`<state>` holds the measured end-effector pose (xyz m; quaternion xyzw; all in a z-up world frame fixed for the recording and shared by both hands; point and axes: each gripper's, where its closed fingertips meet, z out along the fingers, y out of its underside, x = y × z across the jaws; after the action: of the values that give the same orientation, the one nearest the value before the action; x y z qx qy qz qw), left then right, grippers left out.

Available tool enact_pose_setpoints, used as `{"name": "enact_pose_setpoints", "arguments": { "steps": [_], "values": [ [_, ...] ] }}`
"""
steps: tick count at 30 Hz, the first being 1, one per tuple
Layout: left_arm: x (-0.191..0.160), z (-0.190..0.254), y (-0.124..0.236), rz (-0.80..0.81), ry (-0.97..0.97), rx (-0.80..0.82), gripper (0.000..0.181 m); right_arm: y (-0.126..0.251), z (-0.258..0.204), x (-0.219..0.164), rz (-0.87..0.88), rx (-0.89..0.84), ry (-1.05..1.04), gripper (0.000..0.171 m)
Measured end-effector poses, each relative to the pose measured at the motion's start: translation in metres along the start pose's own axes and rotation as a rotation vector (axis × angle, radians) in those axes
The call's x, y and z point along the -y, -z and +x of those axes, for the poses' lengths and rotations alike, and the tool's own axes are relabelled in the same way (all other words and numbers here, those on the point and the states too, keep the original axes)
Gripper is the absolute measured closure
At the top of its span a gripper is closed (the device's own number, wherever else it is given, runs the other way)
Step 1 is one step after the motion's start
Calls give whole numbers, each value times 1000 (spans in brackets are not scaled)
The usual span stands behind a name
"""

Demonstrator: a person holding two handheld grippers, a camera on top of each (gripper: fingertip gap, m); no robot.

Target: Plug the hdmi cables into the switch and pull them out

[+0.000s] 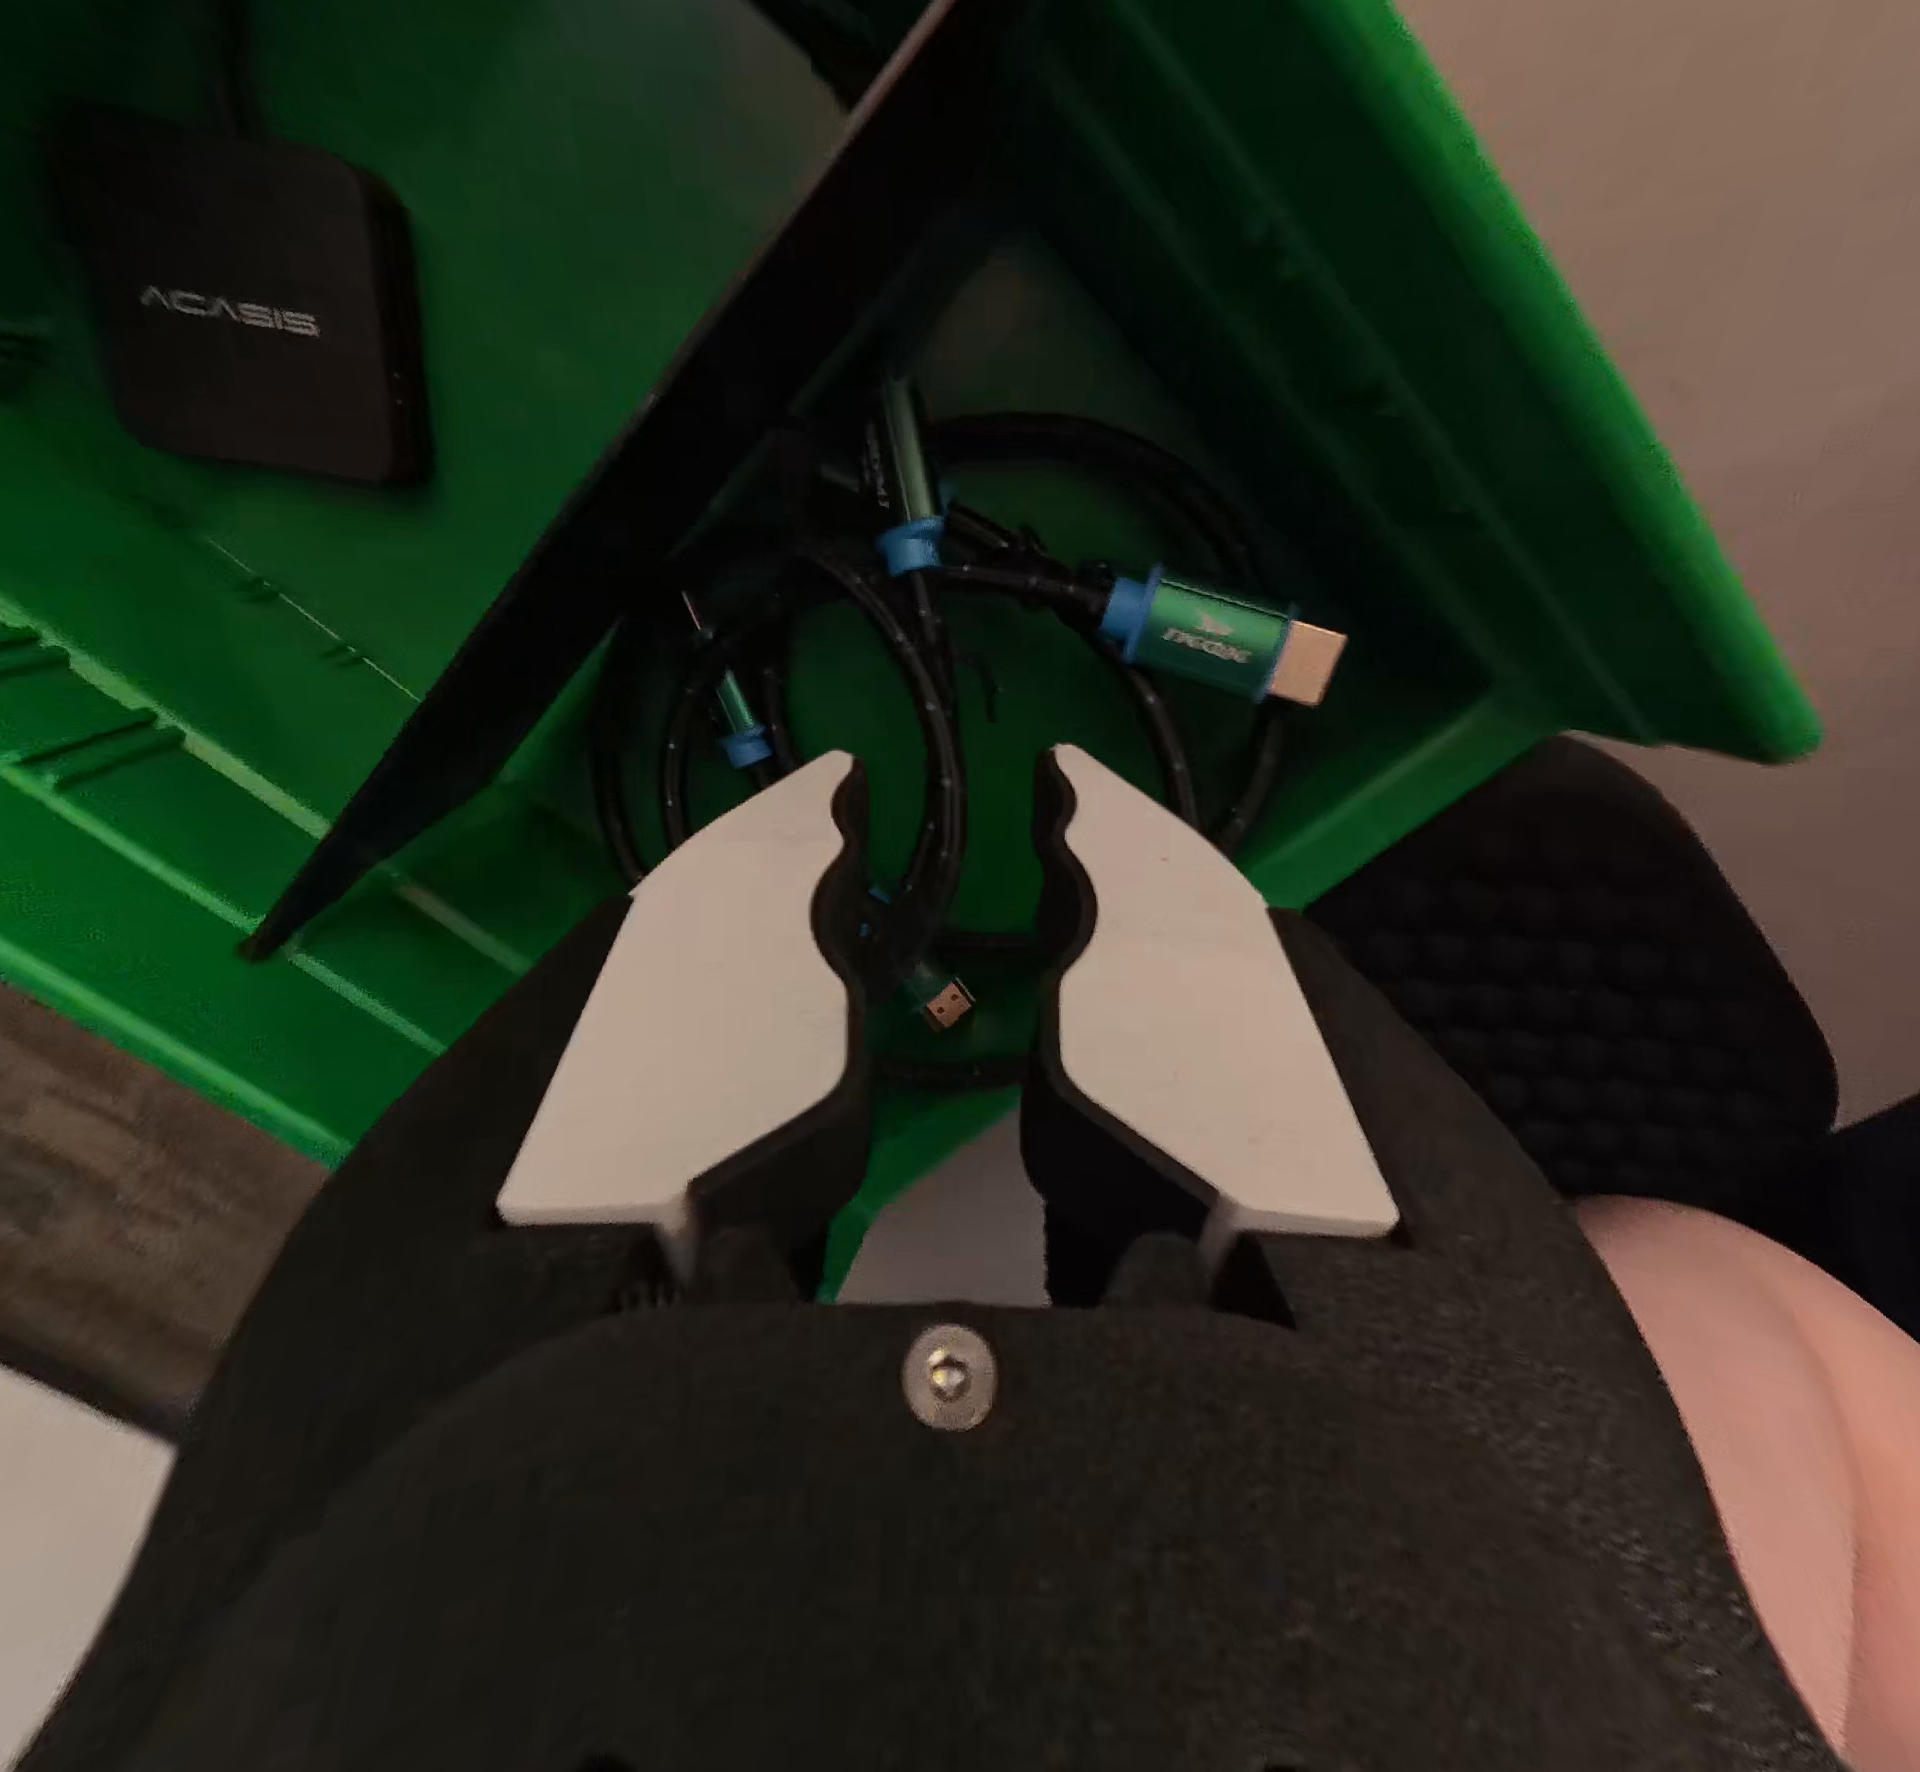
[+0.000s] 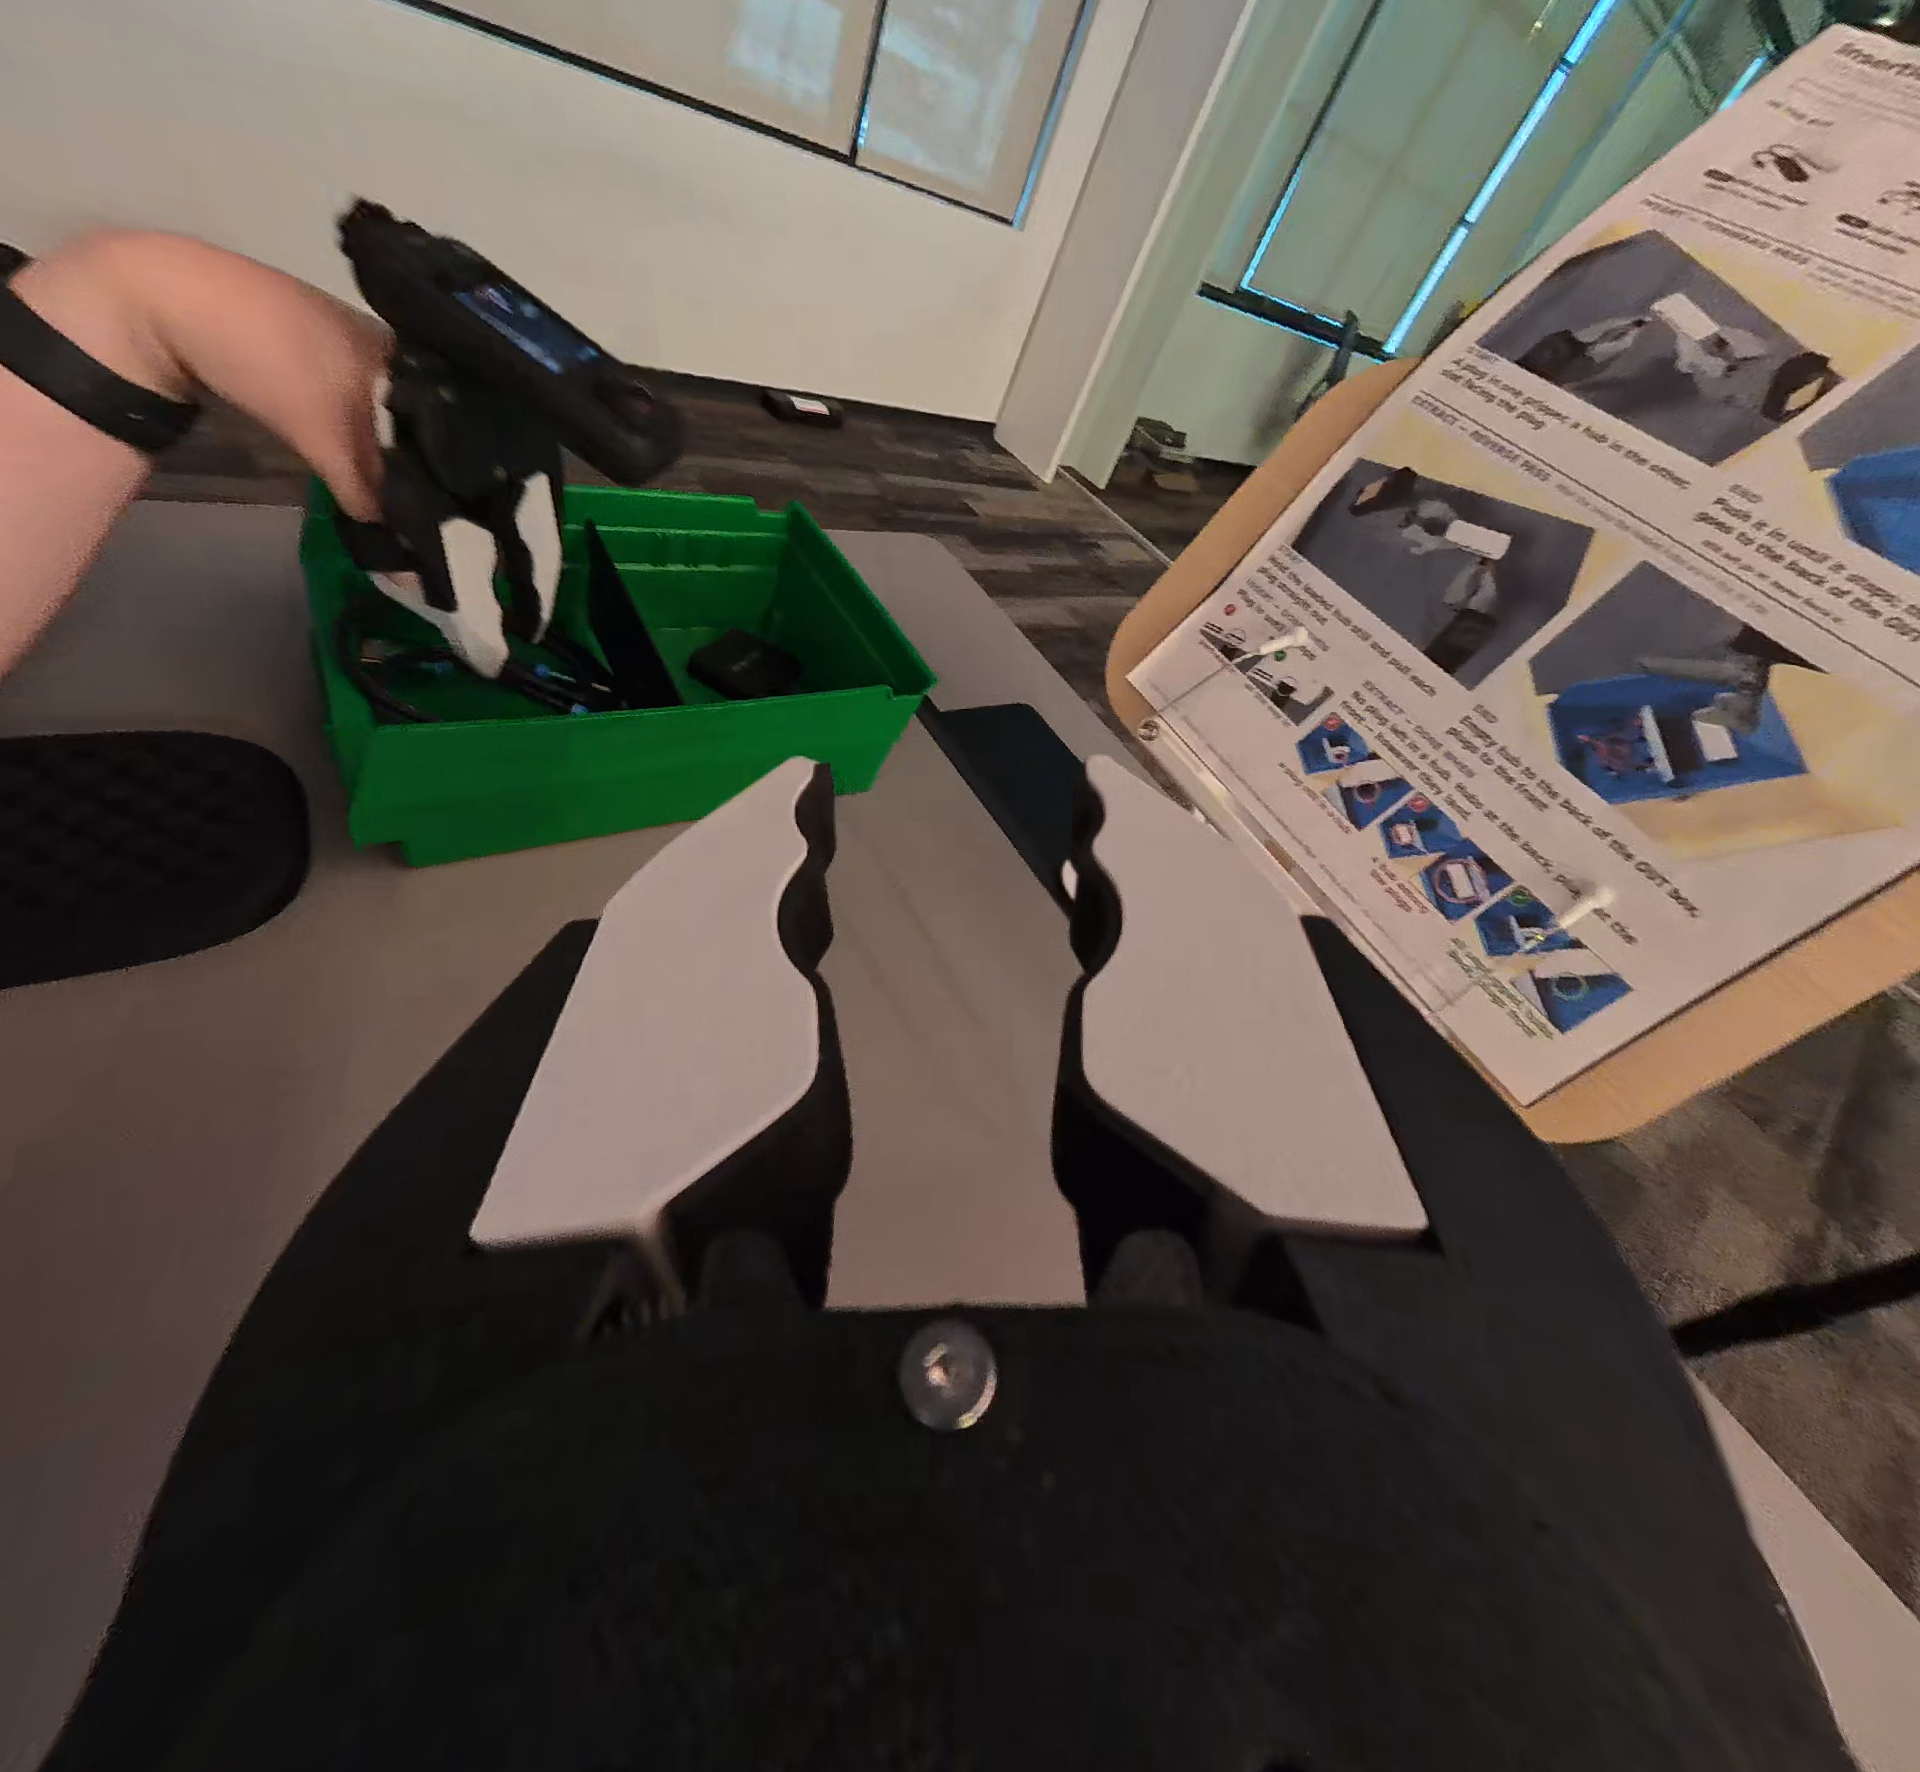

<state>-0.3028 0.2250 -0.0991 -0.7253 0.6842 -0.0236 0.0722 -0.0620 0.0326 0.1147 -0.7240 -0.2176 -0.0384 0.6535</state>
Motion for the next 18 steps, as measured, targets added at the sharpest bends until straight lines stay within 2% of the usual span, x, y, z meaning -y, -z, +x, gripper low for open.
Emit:
{"name": "enact_pose_setpoints", "arguments": {
  "steps": [5, 7, 8, 10, 15, 18],
  "values": [
    [-11, -4, -29, -179, 3, 10, 147, -3, 9, -19, -68, -7, 9, 128],
    [-19, 0, -34, -250, 13, -32, 174, -2, 11, -21, -70, -5, 0, 128],
    [-20, -1, -31, -250, 22, -21, 174, -1, 11, -20, -66, -1, -5, 128],
    [-18, -8, -16, -196, 19, 46, 174, 3, 12, -16, -51, -3, -3, 128],
    [-9, -14, 47, 29, 11, 256, 174, 25, 18, 4, 27, -37, 10, 128],
    [31, 0, 86, 236, -66, 376, 174, 40, 22, 17, 93, -57, -4, 129]
  ]
}}
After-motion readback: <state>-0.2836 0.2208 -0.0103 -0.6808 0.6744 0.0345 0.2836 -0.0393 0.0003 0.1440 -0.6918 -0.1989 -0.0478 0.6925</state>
